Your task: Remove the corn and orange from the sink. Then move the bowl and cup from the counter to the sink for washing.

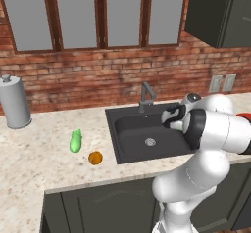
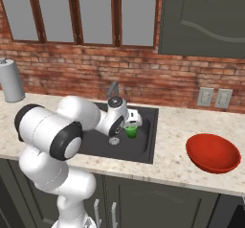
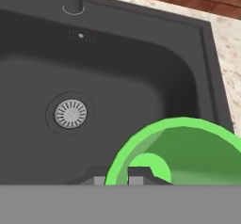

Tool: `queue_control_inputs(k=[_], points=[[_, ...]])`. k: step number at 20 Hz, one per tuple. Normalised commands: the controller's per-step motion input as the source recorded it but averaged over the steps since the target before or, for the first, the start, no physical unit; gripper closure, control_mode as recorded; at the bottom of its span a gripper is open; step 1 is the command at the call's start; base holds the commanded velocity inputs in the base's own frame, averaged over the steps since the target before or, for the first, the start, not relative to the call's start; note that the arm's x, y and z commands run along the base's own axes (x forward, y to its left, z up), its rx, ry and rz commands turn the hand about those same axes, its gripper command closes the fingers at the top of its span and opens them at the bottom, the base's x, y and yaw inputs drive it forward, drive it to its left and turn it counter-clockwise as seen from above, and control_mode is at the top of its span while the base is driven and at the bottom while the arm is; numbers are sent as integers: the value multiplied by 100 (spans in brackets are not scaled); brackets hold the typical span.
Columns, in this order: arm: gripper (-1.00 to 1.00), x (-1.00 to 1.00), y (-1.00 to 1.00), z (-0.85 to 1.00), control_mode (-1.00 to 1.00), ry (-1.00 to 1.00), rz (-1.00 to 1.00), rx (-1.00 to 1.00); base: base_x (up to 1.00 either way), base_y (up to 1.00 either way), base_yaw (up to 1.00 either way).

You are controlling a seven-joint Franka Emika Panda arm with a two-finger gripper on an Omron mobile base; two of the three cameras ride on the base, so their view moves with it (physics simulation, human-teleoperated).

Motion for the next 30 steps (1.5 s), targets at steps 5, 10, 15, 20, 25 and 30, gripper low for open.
queue_control_inputs(k=[5,10,15,20,25,30], points=[[100,7,0,-20,-100,0,3,0,0,0,0],[100,6,-1,-13,-100,0,5,0,0,0,0],[100,12,0,-15,-100,0,4,0,0,0,0],[100,15,0,-15,-100,0,3,0,0,0,0],[100,18,-1,-16,-100,0,1,0,0,0,0],[100,26,-3,-14,-100,0,1,-3,0,0,0]])
